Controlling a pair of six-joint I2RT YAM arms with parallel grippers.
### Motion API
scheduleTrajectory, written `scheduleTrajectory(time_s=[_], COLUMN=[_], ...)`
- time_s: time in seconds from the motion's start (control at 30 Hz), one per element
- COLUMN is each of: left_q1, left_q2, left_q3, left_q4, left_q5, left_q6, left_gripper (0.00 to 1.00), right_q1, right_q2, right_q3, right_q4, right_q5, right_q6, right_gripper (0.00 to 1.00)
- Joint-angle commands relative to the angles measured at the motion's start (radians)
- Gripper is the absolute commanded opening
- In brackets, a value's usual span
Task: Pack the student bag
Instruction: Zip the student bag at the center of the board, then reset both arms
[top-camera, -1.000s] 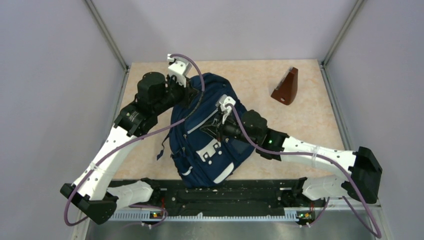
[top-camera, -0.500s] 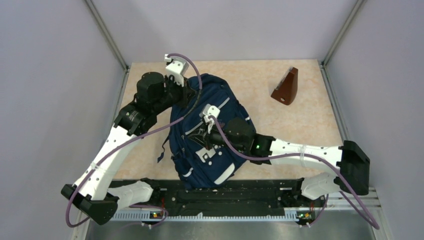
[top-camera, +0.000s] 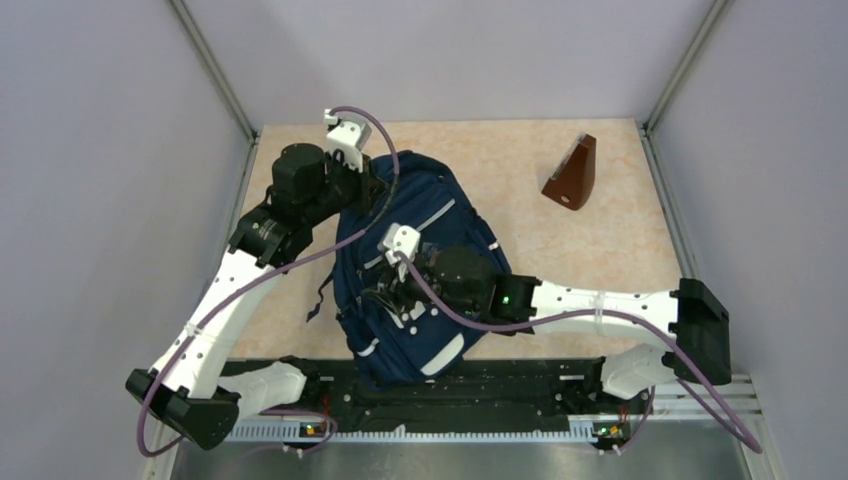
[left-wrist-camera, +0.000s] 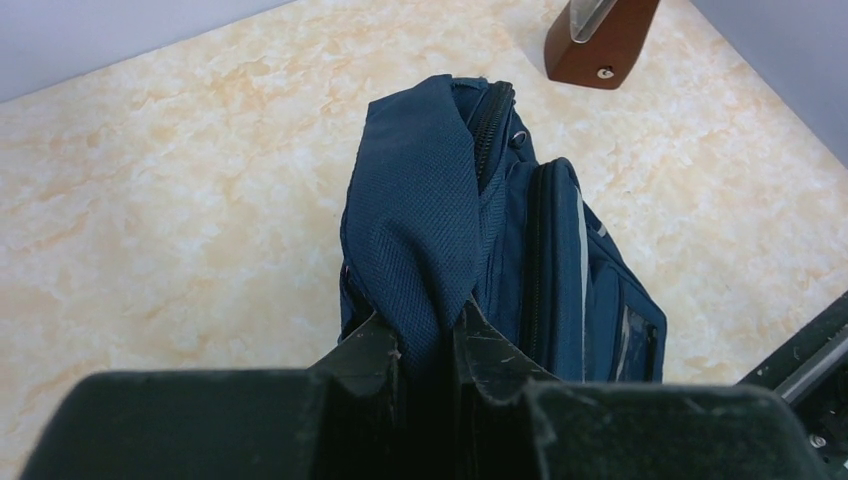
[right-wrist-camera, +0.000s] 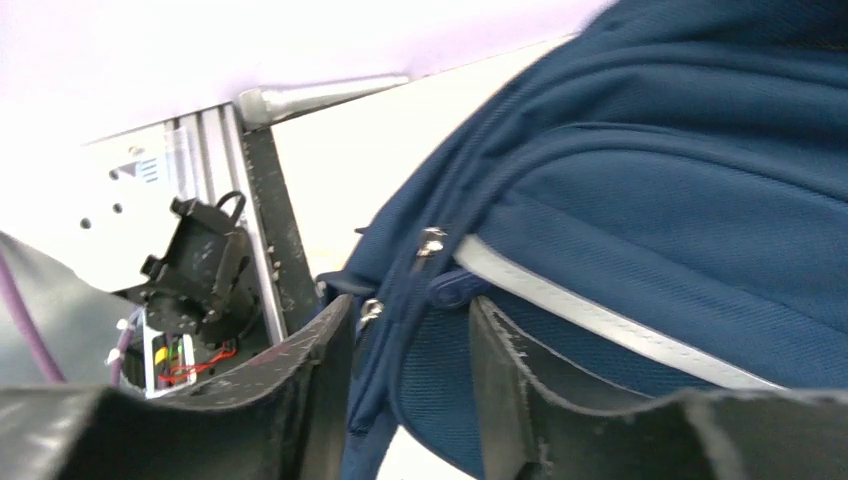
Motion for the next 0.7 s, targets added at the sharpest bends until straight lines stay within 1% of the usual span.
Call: scheduleTrajectory(time_s=[0.0, 0.07, 0.13, 0.27, 0.33, 0.43, 0.57, 0.67], left_q1=[0.054, 0.086, 0.123, 0.209, 0.255, 0.307, 0.375, 0.443], left_q2=[-0.002, 0.011, 0.026, 0.073, 0.102, 0.141, 0.184, 0.214], left_q3=[-0.002, -0.005, -0.011, -0.043, -0.056, -0.079, -0.119, -0.150], left_q4=[0.204, 0.204, 0.208, 0.224, 0.235, 0.274, 0.356, 0.417], left_q5=[0.017, 0.036, 0.049, 0.085, 0.100, 0.089, 0.063, 0.071], left_q6=[0.002, -0.003, -0.006, -0.014, -0.039, -0.070, -0.080, -0.129], left_gripper=[0.00, 0.00, 0.00, 0.00, 0.00, 0.00, 0.00, 0.00], right_q1=[0.067, 0.049, 0.012, -0.095, -0.155, -0.268, -0.456, -0.595], right_q2=[-0.008, -0.019, -0.038, -0.093, -0.106, -0.121, -0.160, -0.190], right_q3=[0.076, 0.074, 0.061, -0.011, -0.031, -0.075, -0.168, -0.222], right_q4=[-0.049, -0.083, -0.101, -0.108, -0.140, -0.178, -0.169, -0.182], right_q5=[0.000, 0.023, 0.016, -0.013, -0.006, -0.007, -0.058, -0.083], right_q6=[-0.046, -0.049, -0.030, 0.004, 0.009, 0.032, 0.069, 0.094], right_gripper=[0.51, 0.56, 0.58, 0.61, 0.62, 0.62, 0.63, 0.63])
